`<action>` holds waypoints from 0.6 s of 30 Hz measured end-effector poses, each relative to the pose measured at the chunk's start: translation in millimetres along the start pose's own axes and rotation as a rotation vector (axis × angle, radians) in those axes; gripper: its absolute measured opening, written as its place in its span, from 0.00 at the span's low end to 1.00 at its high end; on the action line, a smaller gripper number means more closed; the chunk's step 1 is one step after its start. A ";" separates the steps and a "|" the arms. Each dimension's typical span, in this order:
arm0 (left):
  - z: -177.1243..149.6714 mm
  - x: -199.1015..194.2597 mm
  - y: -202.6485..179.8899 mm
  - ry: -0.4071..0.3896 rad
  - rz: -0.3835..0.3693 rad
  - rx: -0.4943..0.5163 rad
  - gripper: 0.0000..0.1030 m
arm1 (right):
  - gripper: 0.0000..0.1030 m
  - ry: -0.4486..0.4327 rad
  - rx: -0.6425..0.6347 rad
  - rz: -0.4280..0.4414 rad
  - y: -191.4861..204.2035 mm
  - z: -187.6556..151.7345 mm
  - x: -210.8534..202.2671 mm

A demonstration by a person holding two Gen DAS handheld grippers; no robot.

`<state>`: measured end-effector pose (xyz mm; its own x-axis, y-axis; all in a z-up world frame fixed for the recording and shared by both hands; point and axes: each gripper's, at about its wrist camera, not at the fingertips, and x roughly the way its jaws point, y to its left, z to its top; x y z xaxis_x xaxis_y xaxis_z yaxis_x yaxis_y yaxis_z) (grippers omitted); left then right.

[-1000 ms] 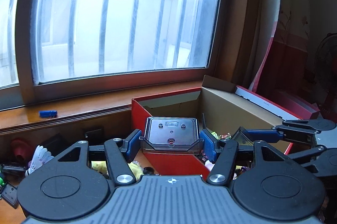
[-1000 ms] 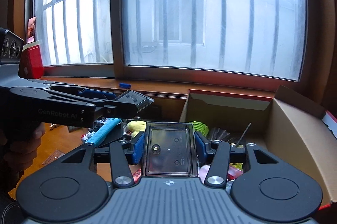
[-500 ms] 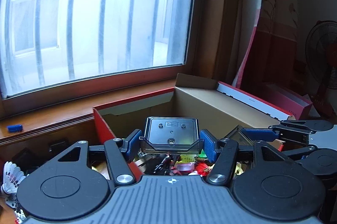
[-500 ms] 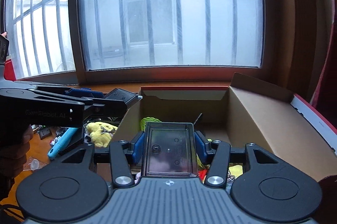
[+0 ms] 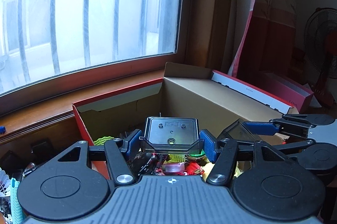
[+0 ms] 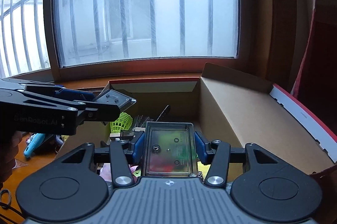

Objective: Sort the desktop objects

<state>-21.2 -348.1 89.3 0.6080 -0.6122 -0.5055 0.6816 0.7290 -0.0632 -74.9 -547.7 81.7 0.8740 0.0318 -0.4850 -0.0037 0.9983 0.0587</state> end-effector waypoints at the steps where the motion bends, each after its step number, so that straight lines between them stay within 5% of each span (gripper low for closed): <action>1: -0.2 2.6 0.6 0.005 0.003 -0.002 0.59 | 0.50 0.004 -0.001 -0.002 -1.1 -0.2 0.6; 18: -6.0 25.9 -3.8 0.067 -0.027 -0.003 0.59 | 0.50 0.046 -0.011 -0.050 -5.4 -6.0 11.2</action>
<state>-10.5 -365.0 71.3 0.5610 -0.6100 -0.5597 0.6959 0.7136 -0.0802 -68.0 -552.5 70.7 0.8500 -0.0166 -0.5265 0.0343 0.9991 0.0238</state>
